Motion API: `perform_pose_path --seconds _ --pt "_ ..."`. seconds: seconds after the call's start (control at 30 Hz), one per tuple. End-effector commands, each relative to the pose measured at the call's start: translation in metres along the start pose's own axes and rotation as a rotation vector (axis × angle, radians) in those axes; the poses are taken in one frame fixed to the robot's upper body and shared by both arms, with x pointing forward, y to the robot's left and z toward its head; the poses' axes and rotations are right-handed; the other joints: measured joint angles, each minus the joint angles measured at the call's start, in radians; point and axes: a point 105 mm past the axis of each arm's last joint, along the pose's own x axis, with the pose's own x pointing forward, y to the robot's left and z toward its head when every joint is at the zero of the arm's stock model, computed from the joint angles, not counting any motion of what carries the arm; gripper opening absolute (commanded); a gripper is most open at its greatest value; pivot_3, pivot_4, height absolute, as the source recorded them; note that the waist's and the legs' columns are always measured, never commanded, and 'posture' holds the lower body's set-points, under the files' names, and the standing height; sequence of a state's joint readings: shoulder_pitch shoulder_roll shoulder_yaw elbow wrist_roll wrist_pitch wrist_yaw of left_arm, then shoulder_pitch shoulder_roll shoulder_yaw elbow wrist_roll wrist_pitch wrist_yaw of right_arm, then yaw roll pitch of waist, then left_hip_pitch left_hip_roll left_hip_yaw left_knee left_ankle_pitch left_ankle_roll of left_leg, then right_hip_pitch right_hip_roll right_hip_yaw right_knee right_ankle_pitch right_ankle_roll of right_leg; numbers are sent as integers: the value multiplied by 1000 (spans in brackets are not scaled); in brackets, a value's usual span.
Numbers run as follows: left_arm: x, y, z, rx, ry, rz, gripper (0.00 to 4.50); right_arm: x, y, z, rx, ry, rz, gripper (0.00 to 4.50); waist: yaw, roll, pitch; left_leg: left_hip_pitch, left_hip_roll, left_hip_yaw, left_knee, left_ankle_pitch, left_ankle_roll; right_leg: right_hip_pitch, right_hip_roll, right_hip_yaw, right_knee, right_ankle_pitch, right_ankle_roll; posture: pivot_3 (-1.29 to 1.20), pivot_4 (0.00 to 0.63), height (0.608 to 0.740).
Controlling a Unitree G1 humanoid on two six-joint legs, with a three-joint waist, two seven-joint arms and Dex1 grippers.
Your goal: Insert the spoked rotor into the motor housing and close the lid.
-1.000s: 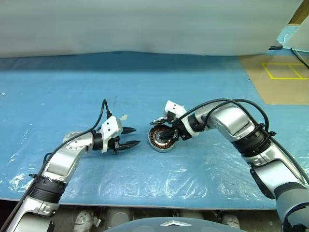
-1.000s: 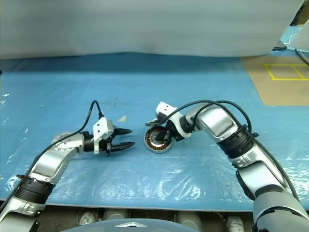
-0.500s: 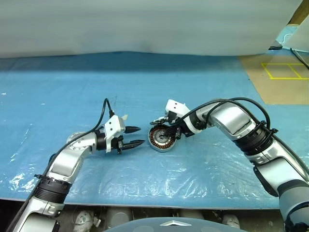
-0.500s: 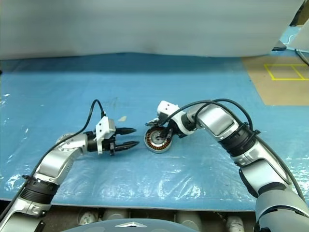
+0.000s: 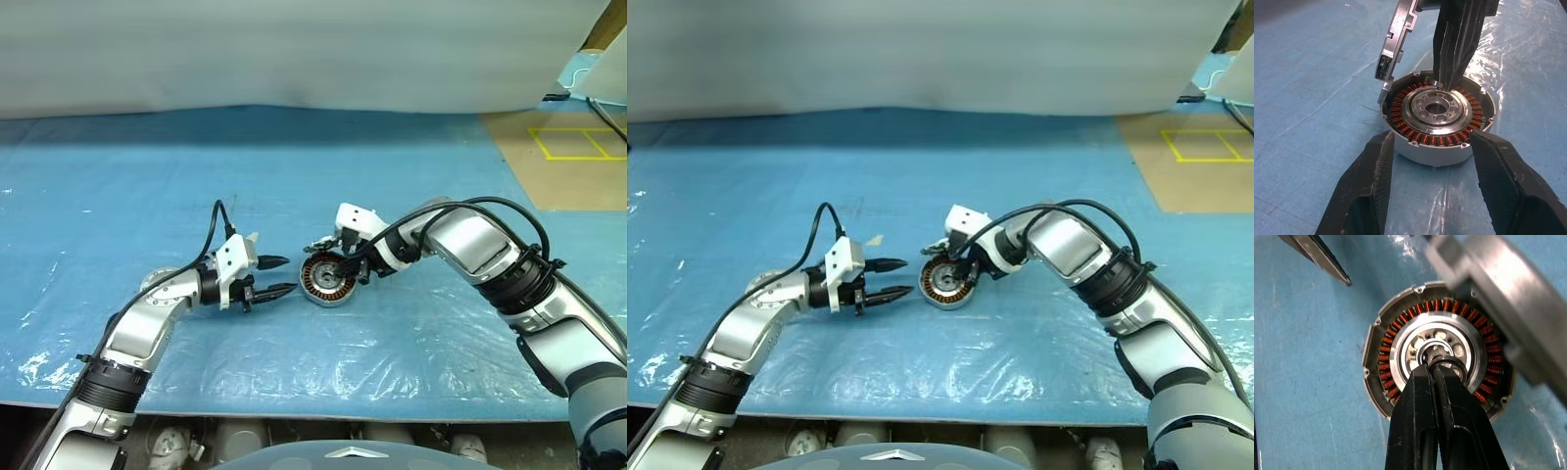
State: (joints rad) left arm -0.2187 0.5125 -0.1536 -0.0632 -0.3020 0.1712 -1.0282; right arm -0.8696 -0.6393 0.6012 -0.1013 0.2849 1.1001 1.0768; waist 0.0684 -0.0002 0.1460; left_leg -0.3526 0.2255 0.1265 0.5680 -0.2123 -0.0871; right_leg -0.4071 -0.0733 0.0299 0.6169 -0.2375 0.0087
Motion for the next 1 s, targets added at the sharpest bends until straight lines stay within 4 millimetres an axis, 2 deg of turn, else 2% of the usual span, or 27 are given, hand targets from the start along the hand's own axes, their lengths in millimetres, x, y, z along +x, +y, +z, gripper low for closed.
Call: perform_pose_path --seconds 0.03,0.33,0.87,1.0 --pt "0 1 5 25 -15 9 2554 -2 1 14 -62 -25 1 76 1 0 0 0 0 0 0 0 0 0 0 0 0 0 0 0 150 740" --pt "-2 -1 3 19 -15 17 2554 7 -1 4 -41 10 32 76 1 0 0 0 0 0 2 0 0 0 0 0 2 0 0 0 150 740" --pt "-1 -2 2 15 -16 21 2554 12 -1 -4 -69 54 48 76 1 0 0 0 0 0 2 0 0 0 0 0 2 0 -1 0 150 740" --pt "-1 -3 2 14 -17 21 2554 12 -3 -3 -93 55 26 1284 1 0 0 0 0 0 2 0 0 0 0 0 2 0 0 0 150 740"
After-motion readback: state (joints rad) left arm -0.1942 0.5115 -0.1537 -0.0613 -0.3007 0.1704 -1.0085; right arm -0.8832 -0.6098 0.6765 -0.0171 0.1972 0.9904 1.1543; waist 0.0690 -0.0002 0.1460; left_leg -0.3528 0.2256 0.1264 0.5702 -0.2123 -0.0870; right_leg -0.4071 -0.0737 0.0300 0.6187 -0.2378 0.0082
